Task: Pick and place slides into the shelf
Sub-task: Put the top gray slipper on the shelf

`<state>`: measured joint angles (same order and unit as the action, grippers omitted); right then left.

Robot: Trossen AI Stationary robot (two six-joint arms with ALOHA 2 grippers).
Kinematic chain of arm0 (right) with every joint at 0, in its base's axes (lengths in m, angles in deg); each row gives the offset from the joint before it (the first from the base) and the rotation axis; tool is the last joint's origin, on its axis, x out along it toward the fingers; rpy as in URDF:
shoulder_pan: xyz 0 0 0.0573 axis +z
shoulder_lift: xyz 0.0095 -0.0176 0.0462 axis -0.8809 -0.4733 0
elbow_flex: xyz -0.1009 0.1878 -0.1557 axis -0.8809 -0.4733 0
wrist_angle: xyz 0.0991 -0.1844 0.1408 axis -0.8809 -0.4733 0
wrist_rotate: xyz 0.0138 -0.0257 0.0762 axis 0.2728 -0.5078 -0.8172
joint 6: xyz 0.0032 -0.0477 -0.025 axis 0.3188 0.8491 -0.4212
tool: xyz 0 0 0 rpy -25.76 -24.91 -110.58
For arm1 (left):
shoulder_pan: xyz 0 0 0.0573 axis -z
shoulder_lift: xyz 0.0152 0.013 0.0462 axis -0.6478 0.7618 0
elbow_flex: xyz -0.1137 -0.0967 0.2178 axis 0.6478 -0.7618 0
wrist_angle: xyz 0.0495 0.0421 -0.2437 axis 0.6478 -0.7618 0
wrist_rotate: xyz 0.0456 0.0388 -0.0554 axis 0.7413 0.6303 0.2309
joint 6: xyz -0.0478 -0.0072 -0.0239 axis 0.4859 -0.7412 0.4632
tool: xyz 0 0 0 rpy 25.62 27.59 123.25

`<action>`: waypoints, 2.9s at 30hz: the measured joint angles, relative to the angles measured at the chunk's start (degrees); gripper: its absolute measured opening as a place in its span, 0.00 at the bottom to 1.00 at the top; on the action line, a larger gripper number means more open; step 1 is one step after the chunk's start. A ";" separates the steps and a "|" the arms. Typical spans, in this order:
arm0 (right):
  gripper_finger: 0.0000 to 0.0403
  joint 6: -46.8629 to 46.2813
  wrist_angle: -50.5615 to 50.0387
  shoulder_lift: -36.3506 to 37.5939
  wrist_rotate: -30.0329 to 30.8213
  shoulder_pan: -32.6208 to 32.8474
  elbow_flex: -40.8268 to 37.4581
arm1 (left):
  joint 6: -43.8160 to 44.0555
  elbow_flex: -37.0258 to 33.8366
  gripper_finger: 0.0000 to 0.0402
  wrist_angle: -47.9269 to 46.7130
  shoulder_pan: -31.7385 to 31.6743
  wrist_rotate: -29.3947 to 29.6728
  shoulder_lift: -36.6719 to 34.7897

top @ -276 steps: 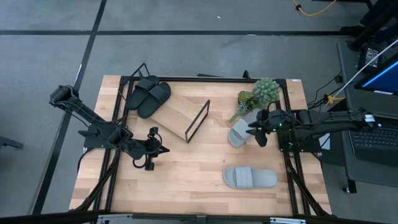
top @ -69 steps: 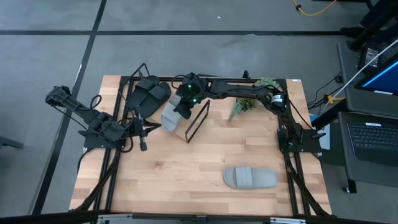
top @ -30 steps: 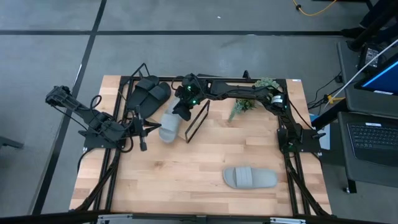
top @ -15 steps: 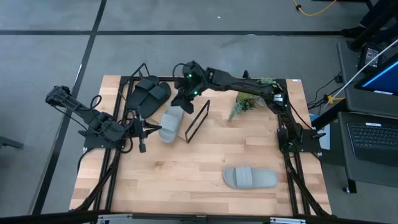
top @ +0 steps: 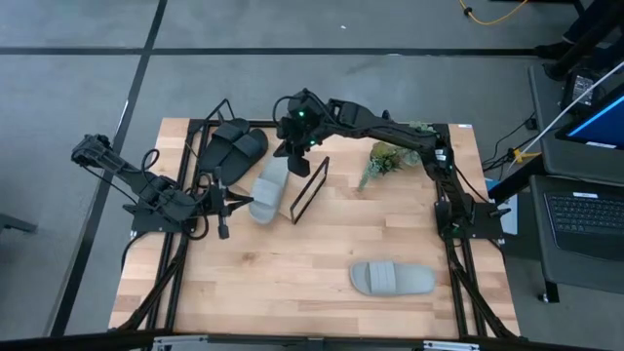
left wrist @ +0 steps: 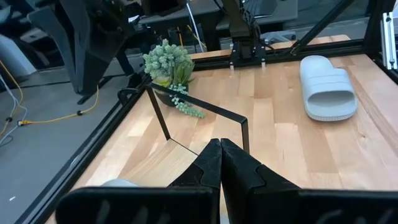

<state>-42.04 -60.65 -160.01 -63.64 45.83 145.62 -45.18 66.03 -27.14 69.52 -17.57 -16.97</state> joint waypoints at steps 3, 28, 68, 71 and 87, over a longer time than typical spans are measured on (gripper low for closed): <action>0.01 0.08 1.92 0.14 0.07 0.27 -0.52 | 0.02 0.00 0.00 -0.08 0.00 0.00 0.02; 0.01 -1.04 40.10 26.87 -1.78 3.08 -44.14 | 1.75 -0.07 0.00 -2.15 0.00 -0.06 0.00; 0.01 -7.67 67.50 71.55 4.50 8.31 -107.42 | -10.62 -0.04 0.00 -0.76 -4.32 -3.75 12.27; 0.01 -7.55 67.62 71.53 4.50 8.28 -107.42 | -8.79 0.62 0.00 -0.89 -4.46 -5.15 14.16; 0.01 -4.55 66.80 71.48 4.65 8.28 -107.42 | 18.49 25.73 0.00 -34.08 -1.81 -13.83 32.83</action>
<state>-46.59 6.15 -88.53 -58.98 54.11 38.20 -26.69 91.76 -61.23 67.71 -31.39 15.86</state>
